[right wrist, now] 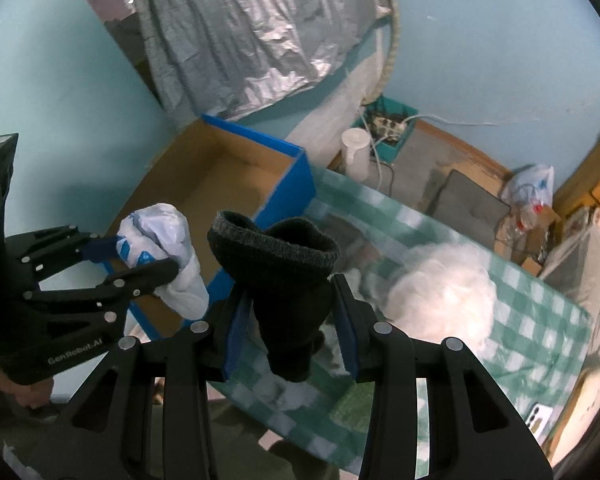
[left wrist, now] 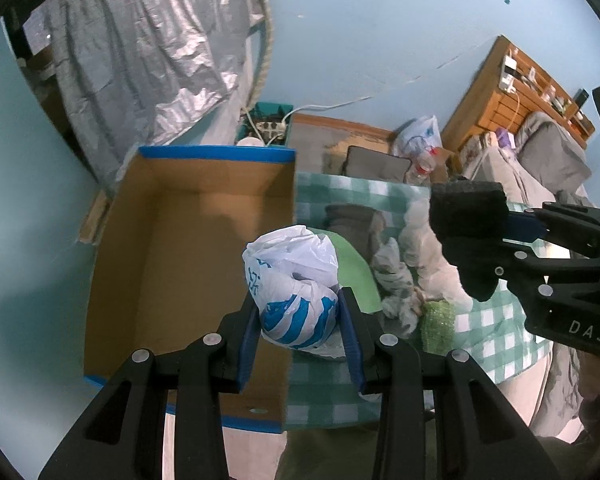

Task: Organize soft objects
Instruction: 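Lift both socks and carry them over the cardboard box with both tools, then open both tools to drop the socks into the box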

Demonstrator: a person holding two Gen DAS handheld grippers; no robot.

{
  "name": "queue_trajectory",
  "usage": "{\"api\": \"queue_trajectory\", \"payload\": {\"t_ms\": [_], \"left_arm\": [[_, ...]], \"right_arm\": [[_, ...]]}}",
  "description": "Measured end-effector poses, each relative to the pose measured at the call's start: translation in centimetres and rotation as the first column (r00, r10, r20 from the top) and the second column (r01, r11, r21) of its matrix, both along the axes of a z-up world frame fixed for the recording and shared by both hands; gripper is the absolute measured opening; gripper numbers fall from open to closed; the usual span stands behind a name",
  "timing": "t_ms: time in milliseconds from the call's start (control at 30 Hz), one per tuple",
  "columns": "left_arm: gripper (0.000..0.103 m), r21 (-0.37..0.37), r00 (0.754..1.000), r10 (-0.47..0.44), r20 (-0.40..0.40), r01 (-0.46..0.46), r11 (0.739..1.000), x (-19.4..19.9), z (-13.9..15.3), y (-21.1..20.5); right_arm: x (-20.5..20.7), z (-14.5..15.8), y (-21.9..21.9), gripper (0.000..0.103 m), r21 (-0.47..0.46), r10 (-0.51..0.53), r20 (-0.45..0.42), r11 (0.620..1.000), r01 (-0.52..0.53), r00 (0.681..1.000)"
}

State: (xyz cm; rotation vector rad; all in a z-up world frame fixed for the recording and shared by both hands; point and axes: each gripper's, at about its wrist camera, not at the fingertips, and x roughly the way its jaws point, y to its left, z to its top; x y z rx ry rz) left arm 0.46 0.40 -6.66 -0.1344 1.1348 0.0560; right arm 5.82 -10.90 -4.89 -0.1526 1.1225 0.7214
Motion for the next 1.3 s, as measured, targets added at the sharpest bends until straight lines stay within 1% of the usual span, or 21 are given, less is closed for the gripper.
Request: {"api": "queue_trajectory", "payload": {"t_ms": [333, 600, 900, 1067, 1300], "left_arm": [[0.038, 0.007, 0.997, 0.076, 0.002, -0.076, 0.997, -0.6, -0.2, 4.1], [0.038, 0.017, 0.992, 0.126, 0.003, -0.126, 0.992, -0.6, -0.7, 7.7], [0.038, 0.017, 0.985, 0.168, -0.041, -0.167, 0.986, -0.4, -3.0, 10.8], [0.038, 0.019, 0.983, 0.176, -0.061, -0.175, 0.984, -0.1, -4.3, 12.0], [0.038, 0.026, 0.98, 0.185, -0.076, -0.183, 0.983, 0.4, -5.2, 13.1]], "right_arm": [[0.4, -0.2, 5.5, 0.04, 0.013, 0.082, -0.008, 0.997, -0.082, 0.997], [1.4, -1.1, 9.1, 0.04, 0.008, 0.122, -0.028, 0.992, -0.122, 0.992], [2.7, -2.7, 12.8, 0.04, -0.013, 0.142, -0.056, 0.99, -0.143, 0.988], [3.1, -3.9, 14.9, 0.04, -0.032, 0.161, -0.072, 0.986, -0.164, 0.984], [3.6, -6.0, 16.4, 0.04, -0.047, 0.159, -0.111, 0.985, -0.165, 0.981]]}}
